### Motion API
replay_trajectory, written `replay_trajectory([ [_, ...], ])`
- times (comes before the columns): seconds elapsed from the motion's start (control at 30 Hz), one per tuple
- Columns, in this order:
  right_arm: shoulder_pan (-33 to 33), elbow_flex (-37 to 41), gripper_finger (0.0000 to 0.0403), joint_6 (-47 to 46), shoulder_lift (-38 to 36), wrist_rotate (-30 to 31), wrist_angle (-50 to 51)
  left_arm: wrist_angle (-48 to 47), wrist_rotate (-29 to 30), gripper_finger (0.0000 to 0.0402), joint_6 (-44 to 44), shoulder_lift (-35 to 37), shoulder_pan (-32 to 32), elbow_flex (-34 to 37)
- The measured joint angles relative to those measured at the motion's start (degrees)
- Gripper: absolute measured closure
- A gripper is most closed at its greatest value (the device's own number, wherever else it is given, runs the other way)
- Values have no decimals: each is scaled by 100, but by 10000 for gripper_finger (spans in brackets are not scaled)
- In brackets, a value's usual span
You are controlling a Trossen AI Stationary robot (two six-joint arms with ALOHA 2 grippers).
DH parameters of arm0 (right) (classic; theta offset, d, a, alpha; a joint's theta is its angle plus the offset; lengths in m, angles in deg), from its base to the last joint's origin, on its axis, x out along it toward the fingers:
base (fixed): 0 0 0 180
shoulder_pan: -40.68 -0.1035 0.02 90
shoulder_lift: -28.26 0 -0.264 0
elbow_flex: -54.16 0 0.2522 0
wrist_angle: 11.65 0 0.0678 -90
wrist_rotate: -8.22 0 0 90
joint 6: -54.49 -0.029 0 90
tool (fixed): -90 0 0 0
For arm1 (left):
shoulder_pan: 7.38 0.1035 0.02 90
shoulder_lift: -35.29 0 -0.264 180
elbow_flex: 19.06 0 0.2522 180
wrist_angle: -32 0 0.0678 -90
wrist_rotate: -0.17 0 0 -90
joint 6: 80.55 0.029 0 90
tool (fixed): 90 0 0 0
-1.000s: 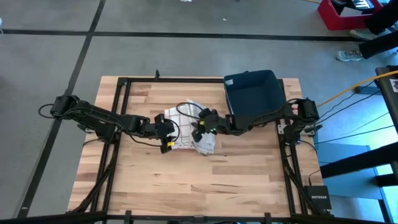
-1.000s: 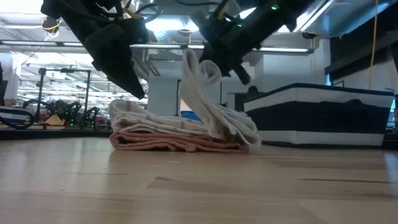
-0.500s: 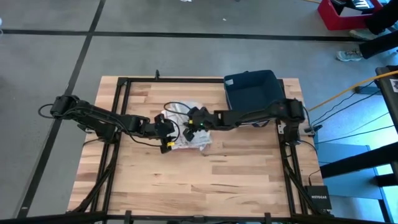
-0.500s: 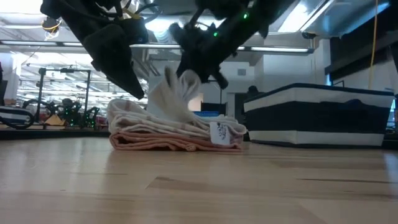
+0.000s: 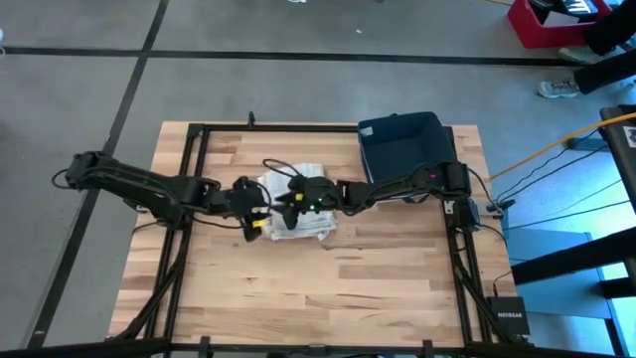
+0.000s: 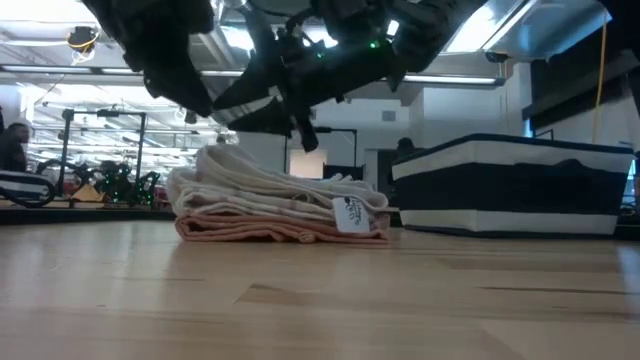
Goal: Fold towel
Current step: Stack the white towel on top of the other white towel
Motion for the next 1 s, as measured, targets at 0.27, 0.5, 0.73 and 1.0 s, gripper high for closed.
replay_trajectory([
  [0.27, 153, -15, 202, 999, -947, -1129, 2177, 1702, 651, 260, 324, -67, -131, 410],
  [0.5, -60, 445, 201, 1850, -1330, 738, 3026, 2785, 616, 260, 736, -841, 198, 1022],
  [0.73, -79, 1666, 201, 1706, -789, 799, 707, 1784, -75, 260, 669, -1659, 430, 1063],
  [1.0, -129, 1759, 200, 1690, -167, 729, 101, 1241, -92, 260, 829, -1823, 443, 859],
])
